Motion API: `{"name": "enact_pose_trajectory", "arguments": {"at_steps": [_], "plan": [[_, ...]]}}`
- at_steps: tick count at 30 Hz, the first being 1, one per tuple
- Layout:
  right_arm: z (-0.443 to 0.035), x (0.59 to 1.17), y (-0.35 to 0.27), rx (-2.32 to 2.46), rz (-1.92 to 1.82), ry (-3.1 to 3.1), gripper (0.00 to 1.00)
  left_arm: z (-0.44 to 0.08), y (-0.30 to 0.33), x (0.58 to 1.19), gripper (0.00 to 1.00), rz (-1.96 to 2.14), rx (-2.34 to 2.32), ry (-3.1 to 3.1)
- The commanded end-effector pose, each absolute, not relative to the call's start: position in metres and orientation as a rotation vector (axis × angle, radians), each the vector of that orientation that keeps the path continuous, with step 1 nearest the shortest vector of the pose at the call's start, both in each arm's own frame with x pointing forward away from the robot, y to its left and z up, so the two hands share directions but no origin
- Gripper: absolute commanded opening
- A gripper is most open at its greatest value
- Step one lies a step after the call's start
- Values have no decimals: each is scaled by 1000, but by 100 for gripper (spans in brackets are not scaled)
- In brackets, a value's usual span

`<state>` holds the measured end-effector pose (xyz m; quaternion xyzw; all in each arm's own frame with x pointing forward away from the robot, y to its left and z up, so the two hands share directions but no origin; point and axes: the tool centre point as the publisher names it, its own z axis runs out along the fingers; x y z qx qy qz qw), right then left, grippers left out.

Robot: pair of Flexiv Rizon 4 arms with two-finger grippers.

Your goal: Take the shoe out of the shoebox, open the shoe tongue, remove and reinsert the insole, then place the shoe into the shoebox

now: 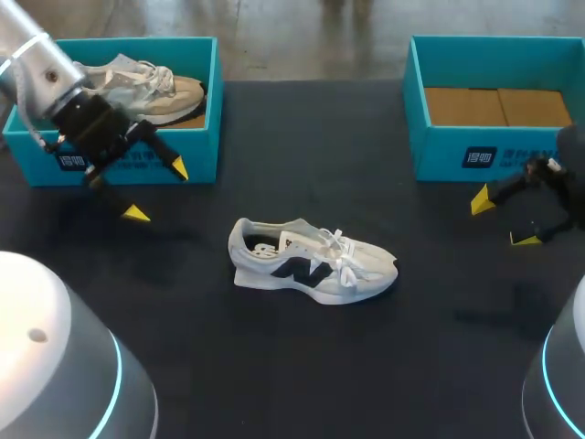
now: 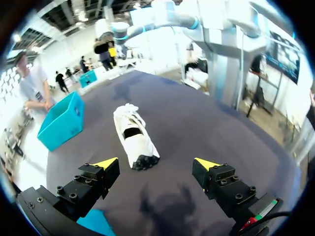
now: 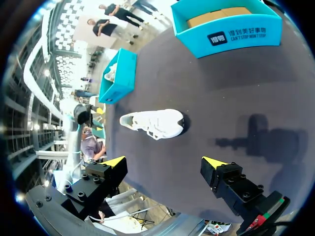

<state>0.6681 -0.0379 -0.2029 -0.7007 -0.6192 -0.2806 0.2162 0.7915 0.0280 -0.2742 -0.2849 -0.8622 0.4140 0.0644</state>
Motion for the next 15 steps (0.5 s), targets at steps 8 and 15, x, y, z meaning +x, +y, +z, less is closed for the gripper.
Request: {"name": "enact_pose_trajectory", "arguments": {"at_steps": [8, 15], "plan": [[-203, 668, -37, -1945, -775, -1717, 100, -293, 25, 786, 100, 1489, -583, -2612], [-203, 668, -37, -1945, -775, -1717, 100, -295, 23, 785, 100, 1456, -599, -2623]]}}
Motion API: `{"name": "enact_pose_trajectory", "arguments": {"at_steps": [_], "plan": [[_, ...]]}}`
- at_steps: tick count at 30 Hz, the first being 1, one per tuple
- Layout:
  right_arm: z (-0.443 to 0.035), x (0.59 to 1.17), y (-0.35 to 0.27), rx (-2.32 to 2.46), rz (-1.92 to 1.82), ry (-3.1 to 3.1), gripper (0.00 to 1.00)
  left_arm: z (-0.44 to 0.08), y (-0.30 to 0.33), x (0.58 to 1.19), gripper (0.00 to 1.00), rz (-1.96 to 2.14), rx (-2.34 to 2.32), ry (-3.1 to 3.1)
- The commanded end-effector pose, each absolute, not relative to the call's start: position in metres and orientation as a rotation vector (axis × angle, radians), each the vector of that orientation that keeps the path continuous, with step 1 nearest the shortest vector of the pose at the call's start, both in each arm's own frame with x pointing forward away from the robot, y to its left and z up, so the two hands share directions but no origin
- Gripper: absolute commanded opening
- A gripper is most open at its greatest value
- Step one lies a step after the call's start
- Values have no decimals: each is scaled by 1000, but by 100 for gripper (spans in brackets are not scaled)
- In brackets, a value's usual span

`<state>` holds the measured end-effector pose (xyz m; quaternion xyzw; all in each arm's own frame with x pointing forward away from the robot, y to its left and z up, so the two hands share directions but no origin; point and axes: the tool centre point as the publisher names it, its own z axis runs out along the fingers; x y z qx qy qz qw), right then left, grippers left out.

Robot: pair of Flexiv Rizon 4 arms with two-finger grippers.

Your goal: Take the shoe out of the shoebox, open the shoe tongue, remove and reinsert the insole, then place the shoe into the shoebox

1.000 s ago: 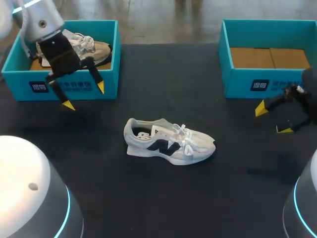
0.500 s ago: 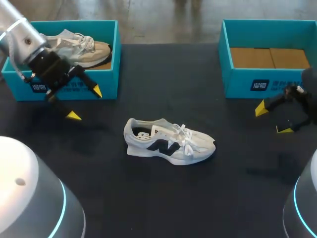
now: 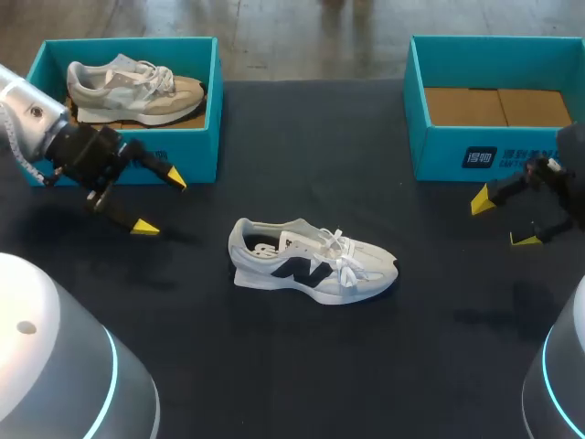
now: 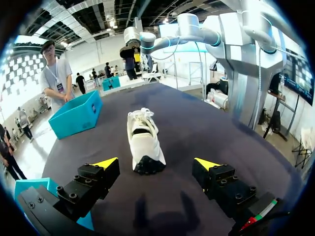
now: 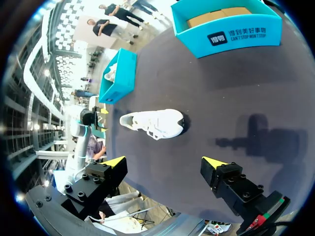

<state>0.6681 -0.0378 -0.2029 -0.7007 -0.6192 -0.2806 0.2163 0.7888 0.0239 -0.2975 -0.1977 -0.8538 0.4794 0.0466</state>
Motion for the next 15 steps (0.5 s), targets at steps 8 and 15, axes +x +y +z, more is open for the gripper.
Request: {"name": "enact_pose_trajectory", "arguments": {"at_steps": [8, 15], "plan": [[-203, 668, -37, -1945, -775, -1717, 100, -295, 23, 785, 100, 1456, -599, -2623], [-203, 668, -37, -1945, -775, -1717, 100, -325, 7, 772, 100, 1635, -294, -2573]]}}
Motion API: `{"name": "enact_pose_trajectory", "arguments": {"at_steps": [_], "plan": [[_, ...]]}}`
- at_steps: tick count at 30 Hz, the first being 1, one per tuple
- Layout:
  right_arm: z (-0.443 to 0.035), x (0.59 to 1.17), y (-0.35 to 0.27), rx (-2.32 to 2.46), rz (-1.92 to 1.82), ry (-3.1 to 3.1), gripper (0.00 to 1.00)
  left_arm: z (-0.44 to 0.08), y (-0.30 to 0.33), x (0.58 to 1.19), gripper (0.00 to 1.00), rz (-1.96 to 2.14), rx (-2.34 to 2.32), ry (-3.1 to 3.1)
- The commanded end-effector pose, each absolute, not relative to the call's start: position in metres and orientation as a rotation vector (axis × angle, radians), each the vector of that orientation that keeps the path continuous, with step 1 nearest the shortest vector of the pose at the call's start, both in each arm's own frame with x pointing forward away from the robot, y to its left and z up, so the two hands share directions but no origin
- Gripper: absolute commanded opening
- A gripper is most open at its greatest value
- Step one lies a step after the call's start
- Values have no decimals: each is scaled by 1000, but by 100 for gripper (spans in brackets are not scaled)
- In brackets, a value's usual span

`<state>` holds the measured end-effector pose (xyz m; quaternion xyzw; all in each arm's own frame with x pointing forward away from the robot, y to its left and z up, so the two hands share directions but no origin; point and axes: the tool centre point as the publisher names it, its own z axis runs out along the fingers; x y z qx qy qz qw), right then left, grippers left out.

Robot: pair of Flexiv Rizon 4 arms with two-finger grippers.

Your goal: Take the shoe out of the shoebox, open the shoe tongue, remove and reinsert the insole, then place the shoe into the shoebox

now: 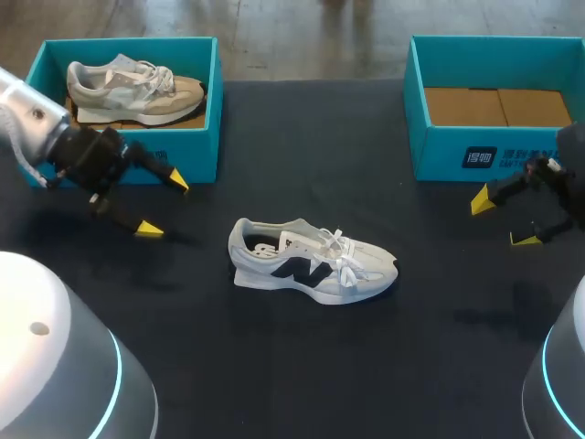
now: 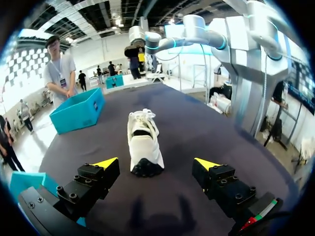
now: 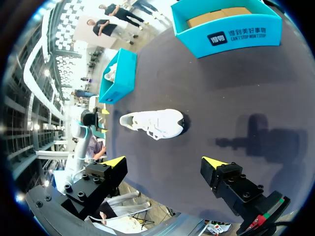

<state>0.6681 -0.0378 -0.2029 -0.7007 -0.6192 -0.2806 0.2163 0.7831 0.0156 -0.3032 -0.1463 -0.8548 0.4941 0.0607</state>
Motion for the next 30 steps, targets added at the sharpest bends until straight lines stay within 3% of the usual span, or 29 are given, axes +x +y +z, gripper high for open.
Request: {"name": "enact_pose_trajectory", "arguments": {"at_steps": [1, 12, 30], "plan": [[-203, 668, -37, -1945, -775, -1717, 100, -327, 7, 768, 100, 1666, -268, -2536], [-203, 668, -37, -1945, -775, -1717, 100, -331, 2, 759, 100, 1723, -161, -2551], [-203, 668, -37, -1945, -775, -1717, 100, -359, 61, 788, 100, 1681, -194, -2432]]}}
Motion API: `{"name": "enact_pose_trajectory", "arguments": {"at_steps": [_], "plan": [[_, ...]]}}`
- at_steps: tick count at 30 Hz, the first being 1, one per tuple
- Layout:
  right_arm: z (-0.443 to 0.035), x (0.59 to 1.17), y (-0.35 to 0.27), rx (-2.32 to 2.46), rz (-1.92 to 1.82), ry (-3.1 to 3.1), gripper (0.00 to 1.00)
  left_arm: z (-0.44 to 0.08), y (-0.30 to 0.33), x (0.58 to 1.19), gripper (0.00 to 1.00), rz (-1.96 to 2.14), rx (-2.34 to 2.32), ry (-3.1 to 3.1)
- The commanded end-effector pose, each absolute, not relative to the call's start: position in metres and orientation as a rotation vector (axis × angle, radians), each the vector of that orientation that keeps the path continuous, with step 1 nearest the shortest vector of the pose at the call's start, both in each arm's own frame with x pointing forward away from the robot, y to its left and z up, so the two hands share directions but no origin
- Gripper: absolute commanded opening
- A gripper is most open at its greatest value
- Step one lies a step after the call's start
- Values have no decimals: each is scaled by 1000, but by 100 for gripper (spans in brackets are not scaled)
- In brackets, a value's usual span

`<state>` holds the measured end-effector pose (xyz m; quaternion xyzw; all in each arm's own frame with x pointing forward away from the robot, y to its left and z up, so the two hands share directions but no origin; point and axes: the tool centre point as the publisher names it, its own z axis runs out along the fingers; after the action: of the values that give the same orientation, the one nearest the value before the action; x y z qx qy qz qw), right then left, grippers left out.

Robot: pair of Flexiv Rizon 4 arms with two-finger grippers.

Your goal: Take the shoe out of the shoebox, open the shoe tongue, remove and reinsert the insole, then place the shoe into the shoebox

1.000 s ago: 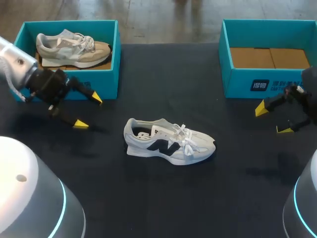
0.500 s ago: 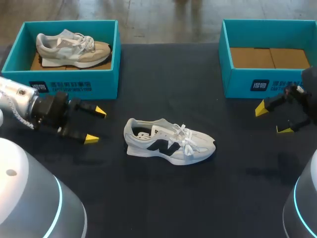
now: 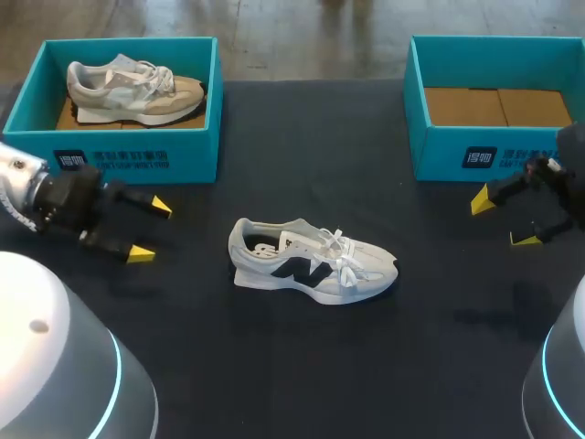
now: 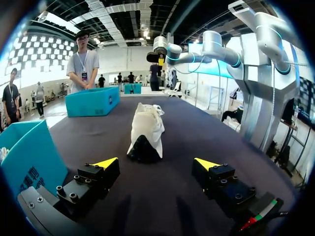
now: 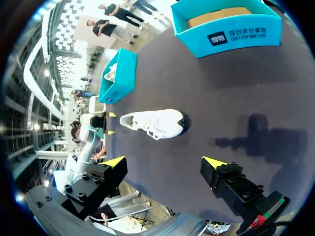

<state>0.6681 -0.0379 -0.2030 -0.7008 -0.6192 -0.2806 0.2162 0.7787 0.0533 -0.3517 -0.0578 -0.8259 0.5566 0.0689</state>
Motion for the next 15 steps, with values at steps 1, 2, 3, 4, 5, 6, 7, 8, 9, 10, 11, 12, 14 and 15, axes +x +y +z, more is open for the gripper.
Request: {"name": "enact_pose_trajectory", "arguments": {"at_steps": [1, 2, 3, 4, 5, 6, 7, 8, 9, 10, 11, 12, 14, 15], "plan": [[-203, 668, -37, -1945, -775, -1717, 100, -360, 63, 789, 100, 1679, -194, -2439], [-203, 668, -37, -1945, -775, -1717, 100, -362, 63, 790, 100, 1674, -178, -2453], [-203, 668, -37, -1945, -775, -1717, 100, -363, 64, 790, 100, 1676, -173, -2450], [-203, 668, -37, -1945, -775, -1717, 100, -364, 64, 790, 100, 1677, -172, -2447], [-203, 668, -37, -1945, -775, -1717, 100, -364, 64, 790, 100, 1678, -166, -2450], [-203, 668, -37, -1945, -775, -1717, 100, -365, 64, 790, 100, 1683, -166, -2448], [-203, 668, -37, -1945, -775, -1717, 100, -365, 62, 790, 100, 1691, -164, -2448], [-203, 668, -37, -1945, -775, -1717, 100, -365, 62, 790, 100, 1691, -165, -2451], [-203, 668, -37, -1945, -775, -1717, 100, -365, 60, 789, 100, 1690, -167, -2453], [-203, 668, -37, -1945, -775, -1717, 100, -365, 59, 789, 100, 1697, -163, -2452], [-203, 668, -37, -1945, -775, -1717, 100, -365, 58, 789, 100, 1697, -164, -2452], [-203, 668, -37, -1945, -775, -1717, 100, -365, 58, 788, 100, 1697, -166, -2453], [-203, 668, -37, -1945, -775, -1717, 100, -363, 55, 786, 100, 1660, -199, -2465], [-203, 668, -37, -1945, -775, -1717, 100, -363, 55, 786, 100, 1660, -199, -2465]]}}
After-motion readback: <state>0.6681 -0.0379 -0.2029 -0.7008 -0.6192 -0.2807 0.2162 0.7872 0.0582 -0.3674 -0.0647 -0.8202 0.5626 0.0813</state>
